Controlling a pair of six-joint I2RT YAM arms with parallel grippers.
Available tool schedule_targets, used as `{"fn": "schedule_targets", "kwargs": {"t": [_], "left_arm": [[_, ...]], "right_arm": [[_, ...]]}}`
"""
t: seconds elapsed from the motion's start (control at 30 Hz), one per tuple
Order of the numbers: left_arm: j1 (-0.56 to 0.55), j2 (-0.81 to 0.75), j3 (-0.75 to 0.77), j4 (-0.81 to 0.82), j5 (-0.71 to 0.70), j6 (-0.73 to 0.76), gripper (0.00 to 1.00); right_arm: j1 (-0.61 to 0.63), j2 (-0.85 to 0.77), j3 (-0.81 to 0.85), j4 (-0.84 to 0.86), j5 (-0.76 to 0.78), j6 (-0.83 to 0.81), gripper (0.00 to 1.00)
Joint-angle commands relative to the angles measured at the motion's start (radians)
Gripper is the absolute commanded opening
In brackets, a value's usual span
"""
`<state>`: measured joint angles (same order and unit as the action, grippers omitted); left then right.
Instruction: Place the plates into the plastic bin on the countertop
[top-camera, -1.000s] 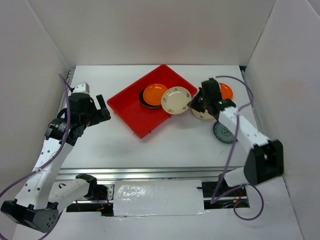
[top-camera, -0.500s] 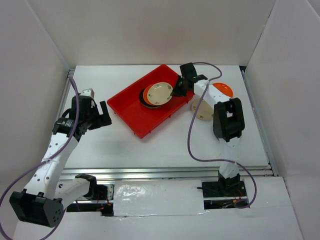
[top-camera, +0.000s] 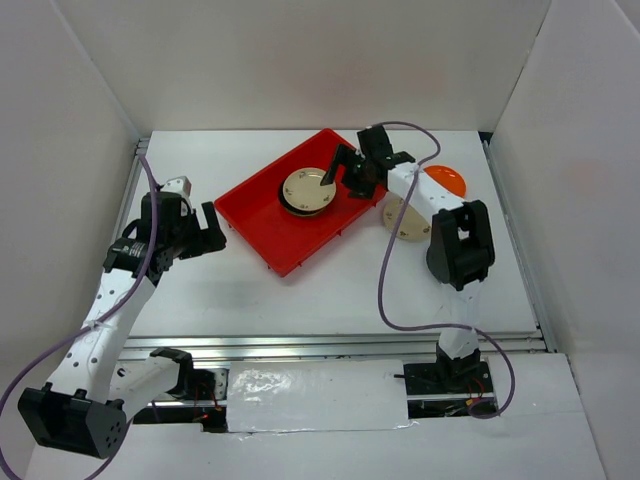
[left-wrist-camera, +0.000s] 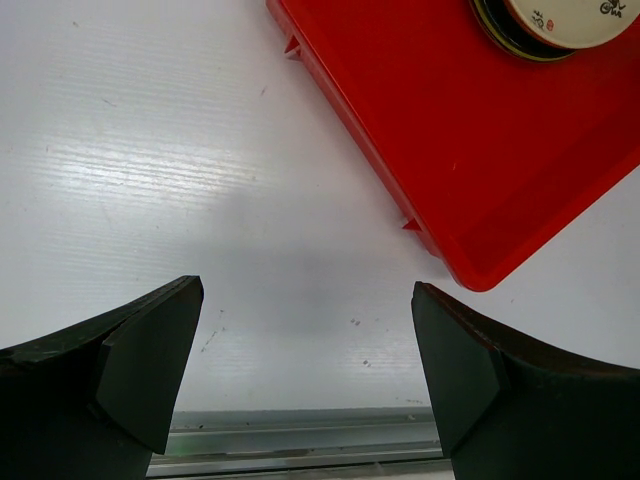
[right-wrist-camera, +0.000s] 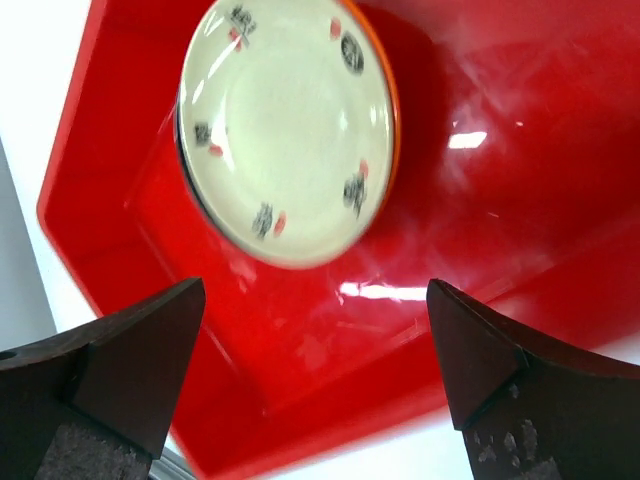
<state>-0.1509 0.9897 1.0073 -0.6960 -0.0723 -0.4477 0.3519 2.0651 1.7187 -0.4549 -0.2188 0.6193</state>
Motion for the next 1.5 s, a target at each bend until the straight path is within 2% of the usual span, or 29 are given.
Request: {"fn": "schedule_targets", "kwargs": {"t": [0.0,0.1,0.13,0.27,0.4,0.5,0.6,0.83,1.1,1.27,1.47], "left_arm": [[0.007,-0.022,-0.009,0.033,0.02,0.015,0.99],[0.004,-0.029,-0.01,0.033,0.017,0.014,0.99],[0.004,-0.033,-0.013,0.033,0.014,0.012,0.99],[0.004,-0.042,-0.013,0.035,0.017,0.01,0.99],[0.004,-0.046,-0.015,0.033,0.016,0.01,0.99],[0.004,-0.048,-0.018,0.036,0.019,0.014,0.99],[0.004,-0.043,-0.018,0.033,0.022,0.017,0.99],[0.004,-0.039,-0.019,0.035,0.037,0.023,0.99],[0.004,-0.043,-0.018,0.033,0.039,0.021,0.99],[0.004,-0.04,-0.019,0.033,0.035,0.021,0.99],[0.004,-0.042,-0.018,0.03,0.034,0.021,0.99]], "right_arm": [[0.009,-0.218,-0.066,0.061,0.102,-0.007,1.0],[-0.025,-0.344,-0.169,0.018,0.244,-0.003,1.0],[-0.039,-0.394,-0.2,0.009,0.345,-0.004,1.0],[-0.169,-0.46,-0.368,-0.01,0.427,-0.02,1.0],[-0.386,-0.442,-0.468,0.039,0.323,-0.029,1.0],[-0.471,-0.399,-0.531,0.131,0.156,-0.056,1.0],[-0.49,-0.343,-0.568,0.205,0.124,-0.058,0.99],[-0.514,-0.287,-0.562,0.236,0.133,-0.053,0.96],[-0.534,-0.189,-0.464,0.116,0.128,-0.039,0.93],[-0.534,-0.165,-0.458,0.11,0.078,-0.038,0.84],[-0.533,-0.168,-0.49,0.116,0.026,-0.035,0.58]]}}
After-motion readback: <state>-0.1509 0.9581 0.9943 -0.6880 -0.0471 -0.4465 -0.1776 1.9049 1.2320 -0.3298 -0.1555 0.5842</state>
